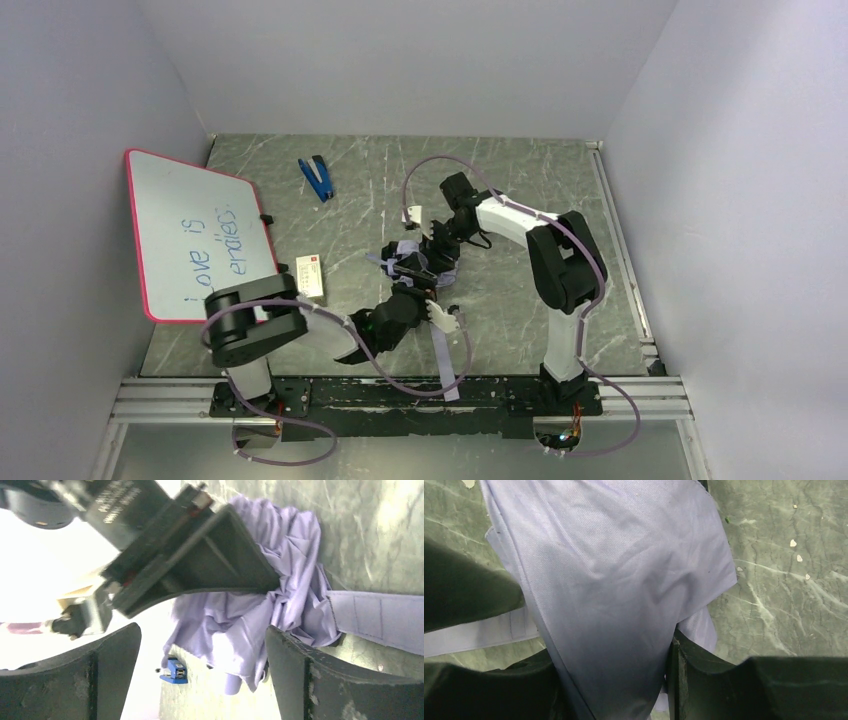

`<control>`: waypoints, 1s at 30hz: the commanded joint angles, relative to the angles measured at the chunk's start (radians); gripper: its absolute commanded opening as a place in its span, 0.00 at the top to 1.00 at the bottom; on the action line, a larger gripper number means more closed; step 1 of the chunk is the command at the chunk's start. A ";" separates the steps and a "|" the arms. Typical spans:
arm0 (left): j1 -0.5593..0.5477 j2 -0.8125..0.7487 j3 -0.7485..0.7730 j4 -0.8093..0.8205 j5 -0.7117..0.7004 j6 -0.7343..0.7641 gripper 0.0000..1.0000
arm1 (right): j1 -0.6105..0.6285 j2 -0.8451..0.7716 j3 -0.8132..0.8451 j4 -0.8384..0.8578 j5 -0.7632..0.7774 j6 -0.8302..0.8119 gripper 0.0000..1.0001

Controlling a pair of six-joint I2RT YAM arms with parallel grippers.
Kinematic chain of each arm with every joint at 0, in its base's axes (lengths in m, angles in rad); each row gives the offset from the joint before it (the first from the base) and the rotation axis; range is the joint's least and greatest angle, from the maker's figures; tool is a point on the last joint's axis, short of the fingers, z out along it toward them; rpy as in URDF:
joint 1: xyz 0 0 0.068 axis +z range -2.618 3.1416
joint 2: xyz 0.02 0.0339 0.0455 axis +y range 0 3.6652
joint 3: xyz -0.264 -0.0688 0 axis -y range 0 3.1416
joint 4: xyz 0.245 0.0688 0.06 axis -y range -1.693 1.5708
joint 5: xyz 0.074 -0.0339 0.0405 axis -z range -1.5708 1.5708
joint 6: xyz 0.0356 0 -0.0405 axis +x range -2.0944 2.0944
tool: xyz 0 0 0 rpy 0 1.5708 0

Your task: Put away the umbrella

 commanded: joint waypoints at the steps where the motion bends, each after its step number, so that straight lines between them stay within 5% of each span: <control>1: -0.036 -0.134 -0.001 -0.129 -0.021 -0.122 0.03 | -0.019 0.069 -0.064 0.066 0.181 0.002 0.85; 11: -0.061 -0.707 -0.010 -0.685 0.136 -0.604 0.07 | -0.020 -0.020 -0.190 0.225 0.255 -0.001 0.99; 16: 0.129 -0.900 0.022 -0.807 0.192 -0.813 0.06 | 0.002 -0.128 -0.329 0.370 0.361 -0.015 0.99; 22: 0.467 -0.874 0.114 -0.881 0.405 -0.926 0.07 | 0.067 -0.240 -0.492 0.543 0.469 -0.022 0.99; 30: 0.630 -0.650 0.262 -0.896 0.637 -0.913 0.05 | 0.219 -0.308 -0.634 0.684 0.645 -0.004 1.00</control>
